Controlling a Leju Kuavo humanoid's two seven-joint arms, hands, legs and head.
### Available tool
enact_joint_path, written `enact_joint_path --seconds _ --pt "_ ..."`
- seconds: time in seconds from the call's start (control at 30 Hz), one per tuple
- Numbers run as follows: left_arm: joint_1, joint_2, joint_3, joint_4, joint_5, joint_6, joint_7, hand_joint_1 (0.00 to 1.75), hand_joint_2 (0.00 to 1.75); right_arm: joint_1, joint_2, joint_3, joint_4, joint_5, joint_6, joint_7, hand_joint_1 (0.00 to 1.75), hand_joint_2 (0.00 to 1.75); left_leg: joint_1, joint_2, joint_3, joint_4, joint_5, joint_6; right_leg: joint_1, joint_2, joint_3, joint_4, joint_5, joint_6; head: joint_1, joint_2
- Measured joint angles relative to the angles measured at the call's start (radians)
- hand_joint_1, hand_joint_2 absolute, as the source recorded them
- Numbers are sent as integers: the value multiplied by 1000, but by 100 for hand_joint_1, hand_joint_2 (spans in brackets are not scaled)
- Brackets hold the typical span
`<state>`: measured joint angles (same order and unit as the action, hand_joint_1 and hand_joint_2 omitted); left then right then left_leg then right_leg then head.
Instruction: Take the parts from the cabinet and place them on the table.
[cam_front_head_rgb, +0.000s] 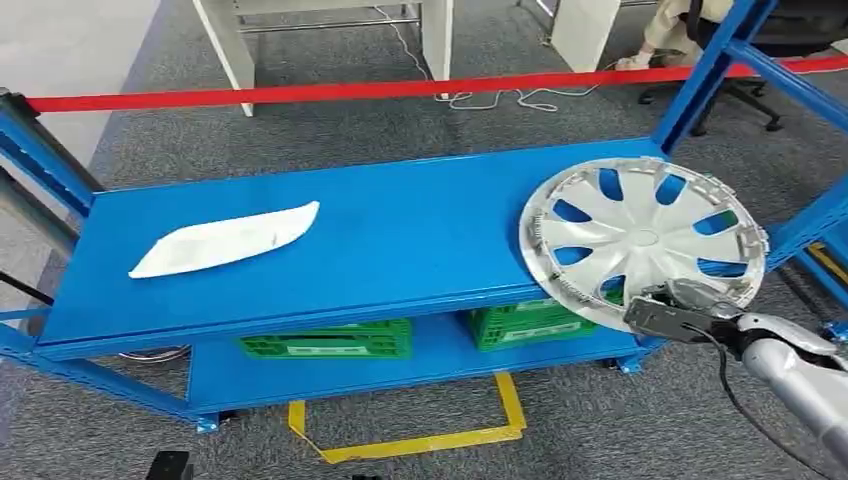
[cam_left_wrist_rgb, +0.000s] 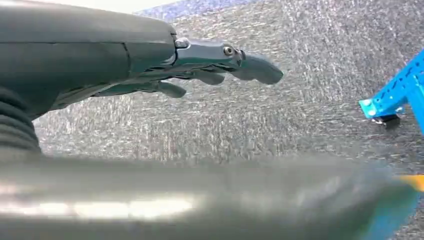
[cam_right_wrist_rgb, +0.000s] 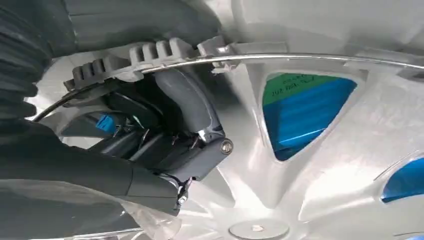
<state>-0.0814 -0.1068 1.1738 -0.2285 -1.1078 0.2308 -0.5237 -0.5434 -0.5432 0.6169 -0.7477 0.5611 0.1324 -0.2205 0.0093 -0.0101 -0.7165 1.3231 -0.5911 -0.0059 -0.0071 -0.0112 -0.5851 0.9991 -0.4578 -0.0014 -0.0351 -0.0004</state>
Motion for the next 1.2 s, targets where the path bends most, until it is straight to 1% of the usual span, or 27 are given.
enact_joint_path --seconds 0.03,0.07,0.1,0.13,0.17,0.27,0.3,0.33,0.4,0.43,0.47,0.5,0.53,0.6,0.67,0.77,0.8,0.83,0.87,0.93,0.97,1.0,1.03,1.1,1.13,1.17,1.2 --pt "0 2 0 0 2 -11 -2 0 175 5 -2 -6 -5 2 -3 0 175 175 2 0 29 -62 40 -1 -1 0 0 2 0 1 0 0" --pt "0 3 1 0 3 -16 -5 0 175 8 -5 -11 -12 5 -5 0 175 175 5 0 77 -162 91 -2 -3 0 0 6 -2 5 0 0" --pt "0 5 1 0 3 -18 -9 0 175 9 -8 -18 -18 7 -6 0 175 175 10 0 120 -249 126 -5 -3 1 -2 12 -6 11 -1 0" --pt "-1 5 1 0 3 -18 -10 0 175 9 -11 -24 -22 7 -9 0 175 175 6 -2 130 -274 107 -5 3 2 -11 22 -9 18 -3 0" --pt "-1 5 1 0 3 -18 -12 0 175 9 -14 -29 -26 7 -10 0 175 175 6 -4 124 -274 112 8 3 4 -16 24 -7 23 1 0" --pt "1 6 4 0 7 4 -12 0 175 20 -21 -45 -40 16 -12 -2 175 175 1 -3 122 -280 117 27 -3 5 -15 15 0 38 -1 0" --pt "-1 6 7 0 10 11 -12 0 175 25 -26 -52 -44 18 -12 -3 175 175 5 -2 125 -286 122 36 -6 5 -27 22 -11 43 0 0" --pt "-3 6 8 0 11 16 -12 0 175 26 -28 -58 -48 21 -11 -3 175 175 4 -2 124 -286 123 42 -6 7 -44 60 -40 45 3 0" --pt "-3 6 8 0 12 25 -5 0 175 24 -32 -66 -54 25 -8 -3 175 175 2 -1 122 -286 123 48 -6 8 -116 219 -113 48 5 0" --pt "-3 7 8 0 11 32 5 0 175 25 -32 -67 -56 30 -5 -2 175 175 0 -1 121 -286 123 49 -6 8 -155 298 -139 48 5 0" --pt "-3 8 8 0 11 36 9 0 175 24 -32 -67 -58 34 -2 -1 175 175 -1 -1 121 -286 123 49 -6 8 -176 338 -144 48 5 0" --pt "-3 8 9 0 12 38 10 0 175 22 -32 -68 -59 38 3 0 175 175 -1 -2 121 -286 123 49 -6 8 -173 326 -123 47 4 0" --pt "-4 7 9 0 12 38 11 0 175 16 -33 -68 -66 43 4 0 175 175 -1 -2 122 -285 123 48 -6 8 -149 272 -84 45 5 0" --pt "-6 5 9 0 11 39 13 0 175 -5 -33 -75 -83 52 -3 -3 175 175 -1 -2 124 -285 121 45 -7 6 -58 87 4 41 5 0" --pt "-11 5 9 0 10 40 19 0 175 -24 -33 -79 -96 58 -13 -5 175 175 -8 -3 117 -279 118 37 -2 9 -18 18 -10 36 5 0" --pt "-9 5 9 0 10 42 21 0 175 -28 -32 -79 -108 61 -17 -7 175 175 -5 -3 115 -287 127 21 1 7 -25 24 -7 24 3 0" --pt "-9 5 9 0 10 42 21 0 175 -30 -32 -79 -113 61 -17 -9 175 175 -5 -3 112 -283 118 15 -6 5 -20 17 -2 16 3 0" --pt "-9 2 9 0 10 42 21 0 175 -33 -32 -79 -121 61 -17 -10 175 175 -5 -1 104 -258 100 10 -5 4 -18 17 -3 11 -1 0" --pt "-11 2 9 0 8 42 21 0 175 -37 -32 -79 -124 61 -17 -10 175 175 -5 -1 78 -200 67 7 -5 3 -17 17 -4 5 -3 0" --pt "-12 2 9 0 8 42 21 0 175 -38 -32 -79 -124 61 -17 -9 175 175 -5 -1 -1 -38 -1 5 -2 -2 -16 17 -7 1 -3 0" --pt "-9 2 9 0 8 42 21 0 175 -37 -32 -79 -124 61 -17 -8 175 175 -5 -1 -32 21 -14 5 0 -3 -16 17 -7 0 -3 0" --pt "-7 2 10 0 8 42 21 0 175 -37 -32 -79 -125 62 -18 -8 175 175 -5 -1 -37 23 2 6 0 -3 -15 17 -8 0 -3 0" --pt "-6 2 10 0 8 42 21 0 175 -38 -32 -79 -126 68 -23 -10 175 175 -5 -1 -23 -15 36 9 1 -3 -14 17 -8 0 -3 0" --pt "-7 3 10 0 6 44 21 0 175 -42 -31 -79 -137 84 -46 -18 175 175 -5 -1 49 -179 129 16 0 -3 -10 18 -10 2 -3 0" --pt "-7 4 10 0 6 46 21 0 175 -48 -29 -79 -143 92 -61 -20 175 175 -6 -3 79 -255 156 20 0 -3 -11 18 -11 5 -3 0" --pt "-8 5 10 0 3 48 21 0 175 -56 -27 -79 -149 98 -73 -21 175 175 -8 -2 93 -287 144 20 7 1 -18 26 -14 10 -2 0" --pt "-10 5 10 0 3 50 22 0 175 -63 -26 -80 -156 102 -84 -20 175 175 -9 -2 88 -283 144 22 5 1 -22 22 -11 16 -1 0"
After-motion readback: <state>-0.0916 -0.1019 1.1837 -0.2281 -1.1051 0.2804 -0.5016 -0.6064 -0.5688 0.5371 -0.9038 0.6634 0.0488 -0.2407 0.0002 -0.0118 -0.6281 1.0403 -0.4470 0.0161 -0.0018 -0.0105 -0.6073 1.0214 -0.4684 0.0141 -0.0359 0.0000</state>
